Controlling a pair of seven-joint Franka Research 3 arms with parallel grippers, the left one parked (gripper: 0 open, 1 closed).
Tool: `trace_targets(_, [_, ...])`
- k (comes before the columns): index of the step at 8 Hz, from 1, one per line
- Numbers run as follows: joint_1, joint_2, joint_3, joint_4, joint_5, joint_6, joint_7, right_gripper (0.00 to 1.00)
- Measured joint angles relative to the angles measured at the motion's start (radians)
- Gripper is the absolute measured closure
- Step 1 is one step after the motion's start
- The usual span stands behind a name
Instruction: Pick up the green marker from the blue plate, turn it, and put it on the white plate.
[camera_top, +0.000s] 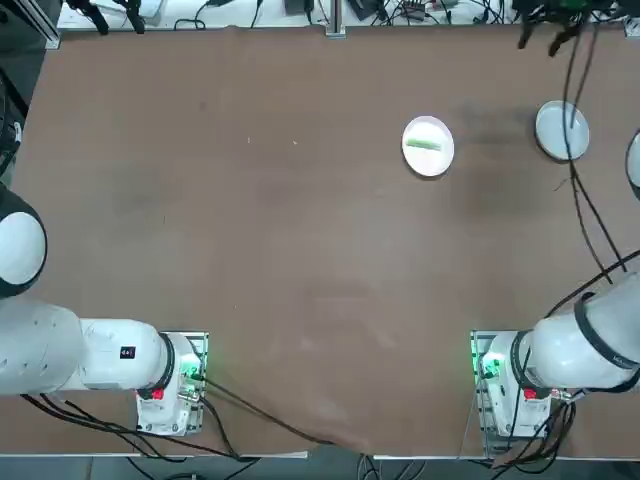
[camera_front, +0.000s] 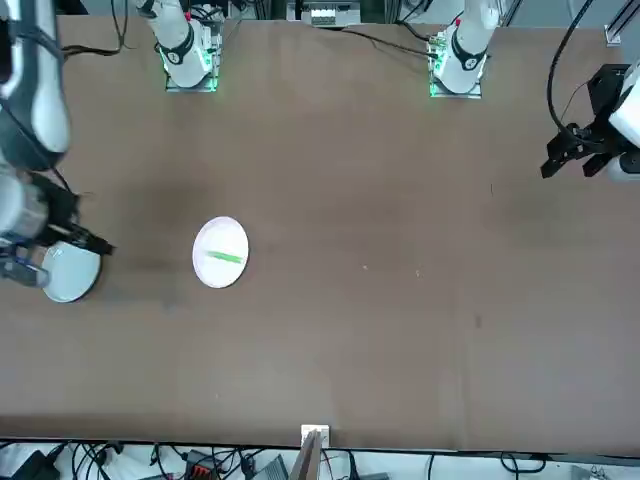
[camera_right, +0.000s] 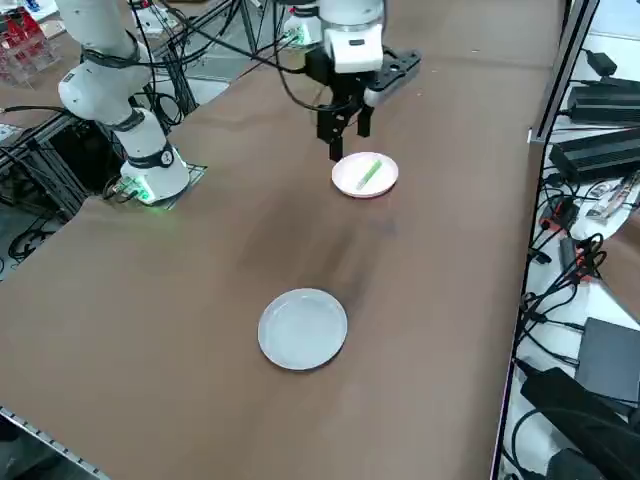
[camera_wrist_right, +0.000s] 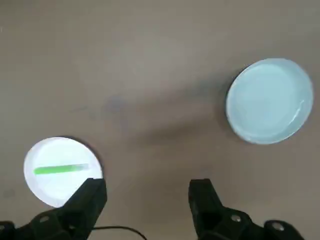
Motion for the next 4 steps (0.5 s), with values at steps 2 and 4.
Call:
trace_targets(2, [-0.007,-0.053,0.02,0.013,0.0,-0.007,-0.032,0.0])
trace_targets(4, [0.019,-0.143,0.052,0.021,-0.002,-0.065,-0.031,0.0])
